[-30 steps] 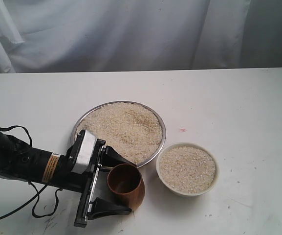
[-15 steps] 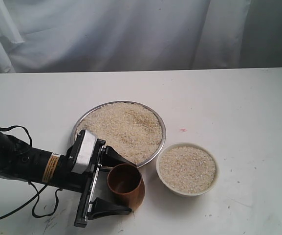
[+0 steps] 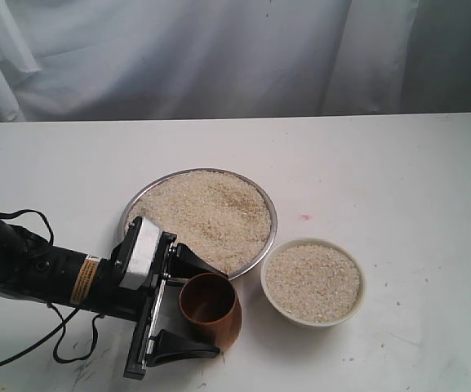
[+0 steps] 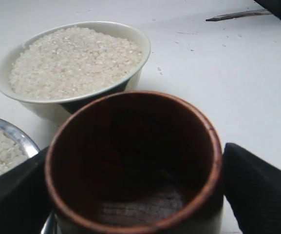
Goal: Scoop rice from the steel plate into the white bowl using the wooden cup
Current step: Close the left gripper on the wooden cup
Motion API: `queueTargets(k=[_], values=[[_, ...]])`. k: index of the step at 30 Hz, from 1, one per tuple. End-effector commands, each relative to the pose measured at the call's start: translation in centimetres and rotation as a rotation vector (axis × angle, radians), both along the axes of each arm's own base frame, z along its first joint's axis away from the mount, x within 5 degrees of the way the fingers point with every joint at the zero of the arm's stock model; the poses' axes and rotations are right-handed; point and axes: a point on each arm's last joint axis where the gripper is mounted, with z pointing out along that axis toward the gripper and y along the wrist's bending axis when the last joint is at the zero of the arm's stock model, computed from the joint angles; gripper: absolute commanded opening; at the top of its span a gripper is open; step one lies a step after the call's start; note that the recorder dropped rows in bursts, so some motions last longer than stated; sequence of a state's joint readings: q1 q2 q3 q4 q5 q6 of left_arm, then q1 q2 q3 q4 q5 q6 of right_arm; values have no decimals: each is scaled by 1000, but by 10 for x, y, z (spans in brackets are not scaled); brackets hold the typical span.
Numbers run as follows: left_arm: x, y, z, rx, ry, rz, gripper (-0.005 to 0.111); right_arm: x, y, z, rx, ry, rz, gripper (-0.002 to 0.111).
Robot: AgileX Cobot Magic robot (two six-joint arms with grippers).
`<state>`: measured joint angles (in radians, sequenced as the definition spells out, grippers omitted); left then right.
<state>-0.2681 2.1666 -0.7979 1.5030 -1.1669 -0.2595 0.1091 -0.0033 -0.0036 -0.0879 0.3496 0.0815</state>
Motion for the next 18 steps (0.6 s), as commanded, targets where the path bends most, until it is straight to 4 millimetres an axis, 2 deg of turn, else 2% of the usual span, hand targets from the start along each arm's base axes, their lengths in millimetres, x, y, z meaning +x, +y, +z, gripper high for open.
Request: queueTargets(k=[1,18], values=[[0,-2,1,-9,3,-7,81,0,0,-1,1,3,1,0],[-1,-3,3,-37,7,-17,81,0,0,-1,1,3,1,0]])
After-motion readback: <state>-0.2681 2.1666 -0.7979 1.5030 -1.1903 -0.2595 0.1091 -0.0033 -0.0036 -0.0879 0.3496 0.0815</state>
